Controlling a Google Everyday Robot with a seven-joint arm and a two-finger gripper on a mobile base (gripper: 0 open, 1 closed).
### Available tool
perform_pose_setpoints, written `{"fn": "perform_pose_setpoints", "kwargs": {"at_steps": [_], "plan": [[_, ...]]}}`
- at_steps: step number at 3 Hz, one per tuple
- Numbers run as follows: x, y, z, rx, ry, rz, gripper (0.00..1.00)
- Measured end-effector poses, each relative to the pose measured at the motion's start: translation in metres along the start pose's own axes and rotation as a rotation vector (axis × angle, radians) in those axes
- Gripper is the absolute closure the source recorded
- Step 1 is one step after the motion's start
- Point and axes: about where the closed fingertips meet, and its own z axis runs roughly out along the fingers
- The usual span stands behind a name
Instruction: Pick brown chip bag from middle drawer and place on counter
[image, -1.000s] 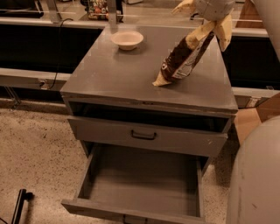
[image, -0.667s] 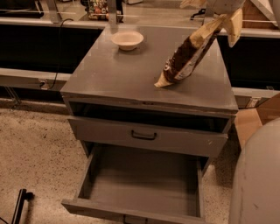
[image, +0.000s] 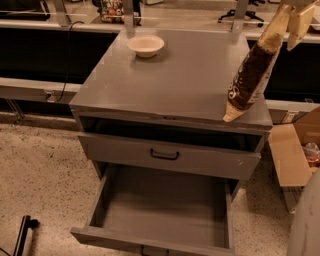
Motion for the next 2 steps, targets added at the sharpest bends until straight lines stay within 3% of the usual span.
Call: {"fn": "perform_pose_setpoints", "kwargs": {"at_steps": [1, 2], "plan": [[0.000, 0.000, 0.000, 0.000, 0.000, 0.000, 0.00], [-0.011, -0.016, 0.004, 0.036, -0.027, -0.033, 0.00]]}}
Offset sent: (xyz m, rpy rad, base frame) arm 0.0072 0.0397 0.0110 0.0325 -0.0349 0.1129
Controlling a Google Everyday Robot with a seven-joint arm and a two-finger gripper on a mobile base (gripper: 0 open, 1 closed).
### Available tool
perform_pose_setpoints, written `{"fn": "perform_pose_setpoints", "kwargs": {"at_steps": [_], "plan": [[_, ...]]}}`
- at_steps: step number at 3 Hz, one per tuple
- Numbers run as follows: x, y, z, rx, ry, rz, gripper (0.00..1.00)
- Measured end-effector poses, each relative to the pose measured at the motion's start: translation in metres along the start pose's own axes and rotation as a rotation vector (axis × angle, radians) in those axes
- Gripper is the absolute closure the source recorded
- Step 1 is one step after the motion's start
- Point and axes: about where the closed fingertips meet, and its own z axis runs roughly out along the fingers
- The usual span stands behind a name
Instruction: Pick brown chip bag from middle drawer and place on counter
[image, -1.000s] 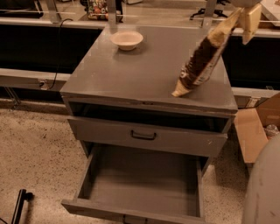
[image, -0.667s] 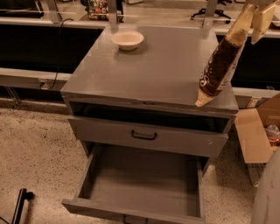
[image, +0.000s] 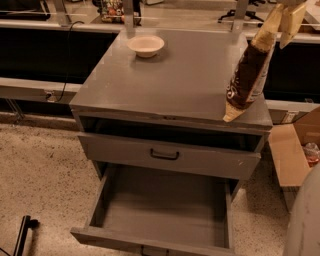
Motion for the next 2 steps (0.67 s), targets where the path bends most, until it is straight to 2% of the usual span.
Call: {"fn": "perform_pose_setpoints", "kwargs": {"at_steps": [1, 2], "plan": [[-0.022, -0.030, 0.016, -0.041, -0.007, -0.089, 0.00], [-0.061, -0.074, 0.061, -0.117, -0.024, -0.185, 0.00]]}}
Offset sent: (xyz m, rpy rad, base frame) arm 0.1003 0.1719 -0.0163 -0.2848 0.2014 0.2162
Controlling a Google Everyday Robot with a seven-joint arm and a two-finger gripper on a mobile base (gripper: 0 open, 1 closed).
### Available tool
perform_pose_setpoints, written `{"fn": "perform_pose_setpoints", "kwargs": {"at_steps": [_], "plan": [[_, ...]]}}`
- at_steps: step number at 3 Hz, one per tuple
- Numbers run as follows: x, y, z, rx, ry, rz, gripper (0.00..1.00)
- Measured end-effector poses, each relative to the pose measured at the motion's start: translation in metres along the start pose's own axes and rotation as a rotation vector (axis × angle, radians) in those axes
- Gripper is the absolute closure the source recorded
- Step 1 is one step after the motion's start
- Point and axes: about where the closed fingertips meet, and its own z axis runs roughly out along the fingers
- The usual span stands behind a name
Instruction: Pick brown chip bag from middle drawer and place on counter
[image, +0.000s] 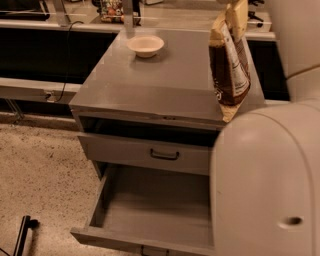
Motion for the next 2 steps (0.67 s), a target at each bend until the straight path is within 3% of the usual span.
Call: {"fn": "perform_pose_setpoints", "kwargs": {"at_steps": [1, 2], "plan": [[-0.019, -0.040, 0.026, -0.014, -0.010, -0.046, 0.00], [-0.020, -0.053, 0.028, 0.051, -0.038, -0.002, 0.00]]}}
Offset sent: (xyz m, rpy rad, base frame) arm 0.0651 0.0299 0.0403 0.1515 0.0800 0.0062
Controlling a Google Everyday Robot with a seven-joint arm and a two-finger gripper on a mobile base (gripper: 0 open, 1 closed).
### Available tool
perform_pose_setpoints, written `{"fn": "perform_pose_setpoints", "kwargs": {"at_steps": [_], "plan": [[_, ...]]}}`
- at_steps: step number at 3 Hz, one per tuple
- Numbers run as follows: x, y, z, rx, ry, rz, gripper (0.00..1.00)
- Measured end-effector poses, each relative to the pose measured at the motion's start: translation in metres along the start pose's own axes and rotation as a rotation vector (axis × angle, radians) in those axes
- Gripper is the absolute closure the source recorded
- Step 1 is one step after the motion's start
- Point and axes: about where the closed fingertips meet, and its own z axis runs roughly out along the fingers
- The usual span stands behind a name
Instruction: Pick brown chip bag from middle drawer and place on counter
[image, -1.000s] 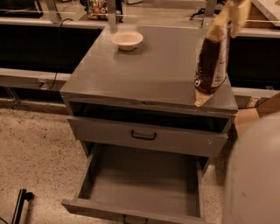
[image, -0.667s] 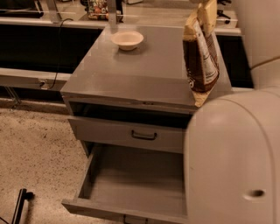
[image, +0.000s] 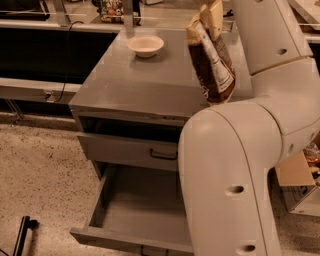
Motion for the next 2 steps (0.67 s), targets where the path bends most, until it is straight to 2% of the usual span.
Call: {"fn": "perform_pose_setpoints", "kwargs": {"at_steps": [1, 2], "plan": [[0.003, -0.011, 0.003, 0.036, 0.014, -0.002, 0.00], [0.004, -0.011, 0.019, -0.013, 0.039, -0.011, 0.00]]}}
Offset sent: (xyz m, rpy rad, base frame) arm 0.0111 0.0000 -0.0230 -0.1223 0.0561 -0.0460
